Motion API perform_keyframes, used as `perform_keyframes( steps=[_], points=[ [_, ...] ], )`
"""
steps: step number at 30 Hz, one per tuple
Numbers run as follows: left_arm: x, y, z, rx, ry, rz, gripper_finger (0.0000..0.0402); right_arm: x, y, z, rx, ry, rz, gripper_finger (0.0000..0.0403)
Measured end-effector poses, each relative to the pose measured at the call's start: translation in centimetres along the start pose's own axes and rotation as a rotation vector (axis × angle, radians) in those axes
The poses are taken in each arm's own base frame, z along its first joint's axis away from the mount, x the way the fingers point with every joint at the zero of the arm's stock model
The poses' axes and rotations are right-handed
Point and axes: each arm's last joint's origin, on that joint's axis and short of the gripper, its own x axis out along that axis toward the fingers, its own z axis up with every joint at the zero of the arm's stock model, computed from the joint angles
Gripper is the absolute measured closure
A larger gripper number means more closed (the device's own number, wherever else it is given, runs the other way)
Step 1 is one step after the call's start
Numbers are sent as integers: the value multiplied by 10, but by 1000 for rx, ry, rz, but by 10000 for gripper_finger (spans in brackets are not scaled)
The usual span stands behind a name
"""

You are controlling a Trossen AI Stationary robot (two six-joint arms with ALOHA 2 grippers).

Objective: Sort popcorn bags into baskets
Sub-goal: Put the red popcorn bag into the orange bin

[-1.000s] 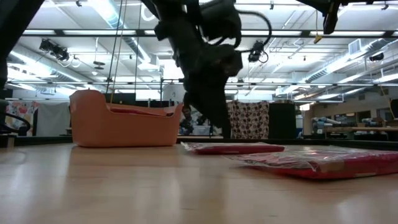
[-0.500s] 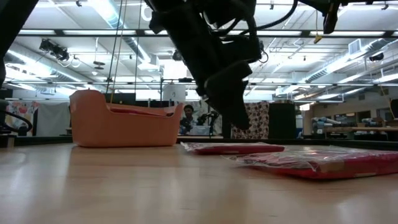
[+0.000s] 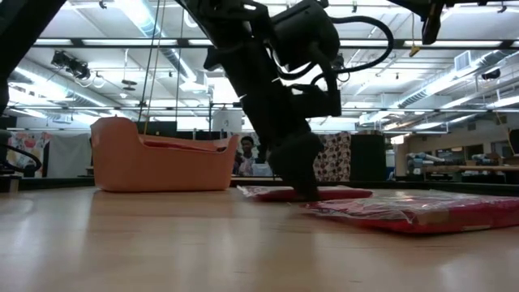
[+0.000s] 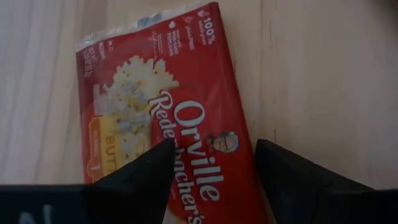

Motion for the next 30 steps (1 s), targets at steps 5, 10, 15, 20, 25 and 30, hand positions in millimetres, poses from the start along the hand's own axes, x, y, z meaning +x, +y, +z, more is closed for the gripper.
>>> perform_keyframes(
  steps=[5, 10, 15, 20, 25, 30],
  points=[
    [3, 0, -4, 23, 35, 27, 205, -1, 0, 1, 7, -8, 6, 273],
    [3, 1, -8, 46, 73, 48, 296, -2, 0, 2, 7, -12, 7, 273],
    [-6, 5, -7, 47, 84, 45, 381, -2, 0, 2, 2, -11, 7, 273],
    [-25, 20, -4, 36, 104, 47, 380, -1, 0, 2, -23, -8, 5, 273],
    [-65, 47, 0, -29, 134, 39, 381, -1, 0, 1, -48, -7, 4, 273],
    [-120, 78, 2, -198, 111, 33, 381, -1, -1, 2, -94, -13, -13, 273]
  ],
)
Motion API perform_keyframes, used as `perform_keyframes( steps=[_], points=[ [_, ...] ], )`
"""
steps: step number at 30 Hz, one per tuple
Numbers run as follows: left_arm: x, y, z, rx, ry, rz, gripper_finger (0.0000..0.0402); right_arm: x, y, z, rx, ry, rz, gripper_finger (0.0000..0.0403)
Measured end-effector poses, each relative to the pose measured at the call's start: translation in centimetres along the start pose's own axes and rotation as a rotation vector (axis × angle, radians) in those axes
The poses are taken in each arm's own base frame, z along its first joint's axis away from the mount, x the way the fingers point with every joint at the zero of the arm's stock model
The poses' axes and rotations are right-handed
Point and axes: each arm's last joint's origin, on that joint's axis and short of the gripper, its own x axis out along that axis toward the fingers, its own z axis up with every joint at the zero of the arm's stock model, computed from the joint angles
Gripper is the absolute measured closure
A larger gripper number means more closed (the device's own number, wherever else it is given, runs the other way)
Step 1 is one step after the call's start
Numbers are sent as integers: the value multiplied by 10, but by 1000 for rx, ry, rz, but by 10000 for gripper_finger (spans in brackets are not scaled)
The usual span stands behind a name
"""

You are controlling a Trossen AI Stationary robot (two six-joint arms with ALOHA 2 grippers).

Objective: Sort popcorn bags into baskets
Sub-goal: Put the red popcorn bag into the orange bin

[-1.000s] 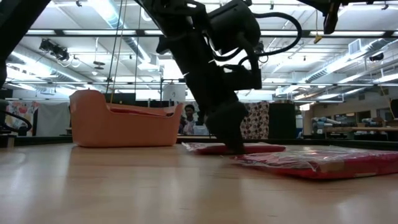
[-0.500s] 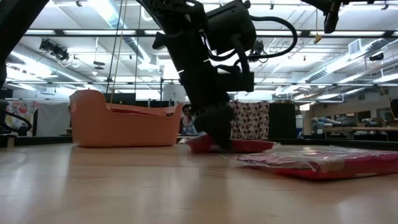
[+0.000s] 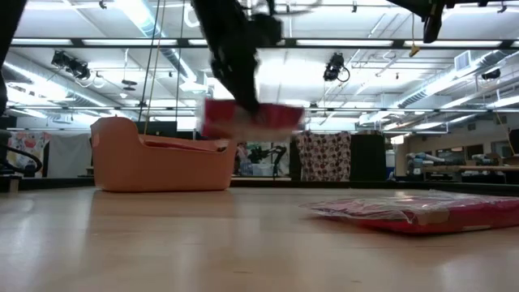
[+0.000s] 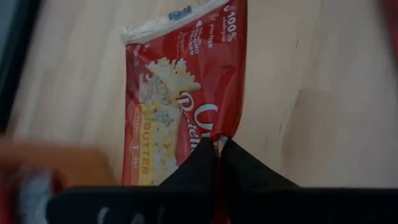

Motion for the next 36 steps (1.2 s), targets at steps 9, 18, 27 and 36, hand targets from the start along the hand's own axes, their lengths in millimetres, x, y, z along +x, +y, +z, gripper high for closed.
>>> perform_keyframes(
  steps=[9, 18, 27, 36],
  points=[
    [-76, 62, -24, -198, 43, 163, 381, 0, -4, 2, -95, -43, -121, 273],
    [-19, 108, -76, -155, 262, 145, 381, 1, -5, 2, -46, -44, -105, 273],
    [15, 143, -105, -277, 289, 146, 381, 1, -5, 2, 14, -36, -88, 273],
    [12, 169, -100, -291, 258, 150, 376, 1, -5, 2, 16, -38, -87, 273]
  ],
)
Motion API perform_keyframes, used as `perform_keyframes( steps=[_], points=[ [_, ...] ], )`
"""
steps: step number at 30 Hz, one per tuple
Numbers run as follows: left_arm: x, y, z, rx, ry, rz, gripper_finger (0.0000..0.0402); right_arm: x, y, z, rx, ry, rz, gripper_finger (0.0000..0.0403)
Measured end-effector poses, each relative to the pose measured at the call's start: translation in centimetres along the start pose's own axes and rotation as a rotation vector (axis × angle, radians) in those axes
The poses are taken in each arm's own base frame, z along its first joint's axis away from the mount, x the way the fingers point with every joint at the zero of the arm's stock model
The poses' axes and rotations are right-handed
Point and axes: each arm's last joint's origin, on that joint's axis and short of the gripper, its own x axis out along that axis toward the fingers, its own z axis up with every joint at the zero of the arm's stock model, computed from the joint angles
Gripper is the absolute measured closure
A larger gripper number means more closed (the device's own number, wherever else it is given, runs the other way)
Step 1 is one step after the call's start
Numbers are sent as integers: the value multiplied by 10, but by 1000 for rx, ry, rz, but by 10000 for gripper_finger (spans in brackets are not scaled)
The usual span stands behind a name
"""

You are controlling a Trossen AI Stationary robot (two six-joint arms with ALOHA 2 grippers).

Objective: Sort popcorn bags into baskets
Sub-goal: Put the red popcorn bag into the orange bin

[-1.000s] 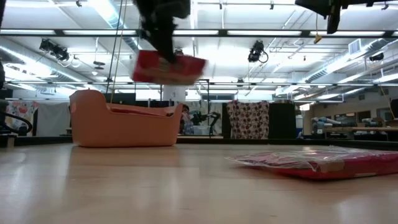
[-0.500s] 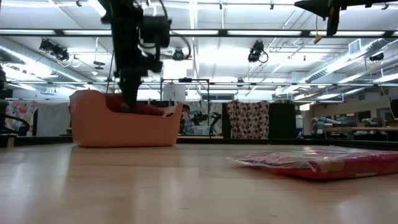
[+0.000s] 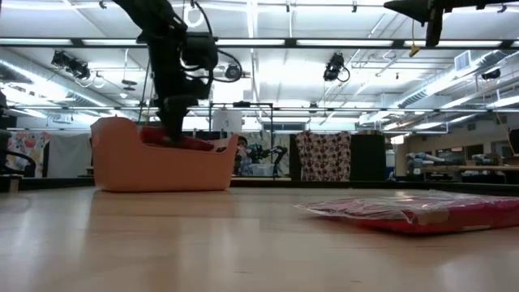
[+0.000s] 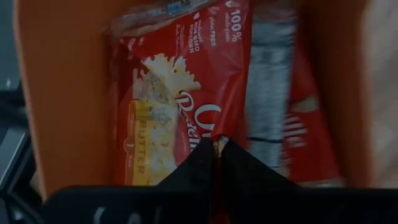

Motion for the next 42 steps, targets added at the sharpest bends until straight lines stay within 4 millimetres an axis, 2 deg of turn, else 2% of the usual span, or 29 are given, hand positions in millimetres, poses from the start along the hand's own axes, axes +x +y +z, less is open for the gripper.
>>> perform_keyframes(
  steps=[3, 6, 10, 15, 19, 24, 31, 37, 42],
  points=[
    [3, 9, -3, -29, 30, 21, 360, 0, 0, 0, 1, -1, 0, 273],
    [2, 13, -3, -38, 49, 23, 329, 0, 0, 0, -1, -1, 1, 273],
    [-11, 13, 5, -40, 33, -19, 283, 0, 0, 0, -8, 0, 1, 273],
    [-36, 0, 23, -35, -68, -132, 247, 0, -1, -2, -20, 15, -5, 273],
    [-59, -12, 35, 1, -152, -166, 243, 0, -2, -4, -26, 37, -11, 273],
    [-84, -31, 43, 27, -236, -208, 242, 2, 1, -10, 10, 118, 79, 273],
    [-102, -61, 44, 81, -316, -275, 242, 18, 6, -43, 55, 410, 188, 273],
    [-112, -82, 37, 55, -322, -326, 242, 31, 9, -71, 53, 614, 252, 273],
    [-124, -94, 32, -12, -353, -382, 242, 39, 12, -87, 34, 777, 287, 273]
  ],
)
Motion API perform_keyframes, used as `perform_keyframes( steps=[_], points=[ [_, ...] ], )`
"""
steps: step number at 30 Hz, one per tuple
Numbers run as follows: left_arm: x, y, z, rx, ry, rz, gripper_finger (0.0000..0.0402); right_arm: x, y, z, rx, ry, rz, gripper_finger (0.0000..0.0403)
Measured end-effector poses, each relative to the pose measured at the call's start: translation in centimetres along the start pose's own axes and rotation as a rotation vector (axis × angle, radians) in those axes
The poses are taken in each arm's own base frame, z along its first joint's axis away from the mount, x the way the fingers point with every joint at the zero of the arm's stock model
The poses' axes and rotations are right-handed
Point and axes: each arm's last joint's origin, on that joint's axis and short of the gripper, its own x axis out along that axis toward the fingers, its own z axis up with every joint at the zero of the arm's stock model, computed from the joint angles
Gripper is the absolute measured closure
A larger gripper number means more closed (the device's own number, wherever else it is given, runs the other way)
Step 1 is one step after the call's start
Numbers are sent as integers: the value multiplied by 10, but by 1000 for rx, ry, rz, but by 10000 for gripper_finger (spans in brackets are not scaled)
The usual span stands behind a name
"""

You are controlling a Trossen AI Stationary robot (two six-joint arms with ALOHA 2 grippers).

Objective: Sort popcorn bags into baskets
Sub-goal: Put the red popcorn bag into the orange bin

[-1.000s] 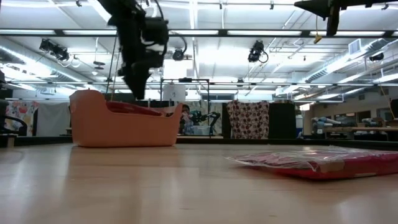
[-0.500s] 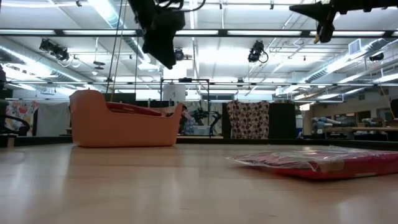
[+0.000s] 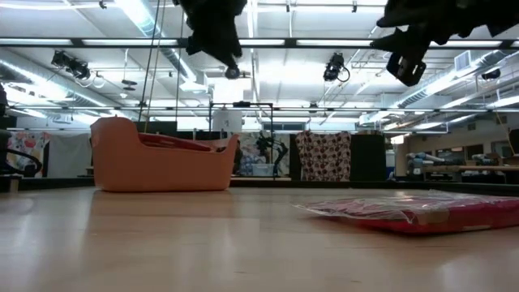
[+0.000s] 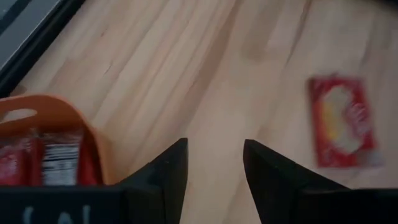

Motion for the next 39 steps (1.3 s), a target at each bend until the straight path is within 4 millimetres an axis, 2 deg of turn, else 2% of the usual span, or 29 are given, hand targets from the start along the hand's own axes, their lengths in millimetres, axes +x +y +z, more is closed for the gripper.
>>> perform_keyframes(
  steps=[5, 9, 14, 17, 23, 28, 33, 39],
  points=[
    [-22, -18, 6, -108, -150, -99, 242, 18, 15, 4, -140, 248, -23, 273],
    [-40, -31, 11, -119, -268, -189, 242, 36, 28, 0, -290, 424, -37, 273],
    [-61, -33, 3, -114, -272, -215, 242, 60, 44, -20, -379, 554, 2, 273],
    [-74, -33, -2, -139, -273, -237, 242, 73, 55, -40, -451, 621, 15, 273],
    [-90, -40, -12, -163, -268, -267, 242, 96, 75, -80, -622, 658, 67, 272],
    [-98, -49, -15, -167, -285, -308, 242, 109, 73, -106, -654, 708, 9, 260],
    [-99, -53, -20, -176, -259, -317, 242, 120, 68, -124, -673, 742, -39, 236],
    [-99, -55, -22, -199, -244, -320, 242, 123, 67, -132, -782, 686, -138, 217]
  ],
)
